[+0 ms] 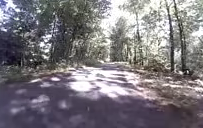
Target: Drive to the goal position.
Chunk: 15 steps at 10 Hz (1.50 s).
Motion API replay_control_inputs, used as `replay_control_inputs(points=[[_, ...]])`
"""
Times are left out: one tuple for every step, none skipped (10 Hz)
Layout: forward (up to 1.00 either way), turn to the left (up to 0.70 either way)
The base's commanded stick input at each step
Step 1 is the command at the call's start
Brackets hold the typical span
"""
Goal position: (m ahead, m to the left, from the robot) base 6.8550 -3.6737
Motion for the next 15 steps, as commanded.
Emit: replay_control_inputs(points=[[0.45, 0.0], [0.45, -0.02], [0.45, -0.17], [0.45, -0.25], [0.45, -0.27], [0.45, -0.27], [0.45, -0.27], [0.45, -0.27], [0.45, -0.27], [0.45, -0.27], [0.45, 0.0], [0.45, 0.0], [0.45, 0.0], [0.45, 0.0], [0.45, 0.0]])
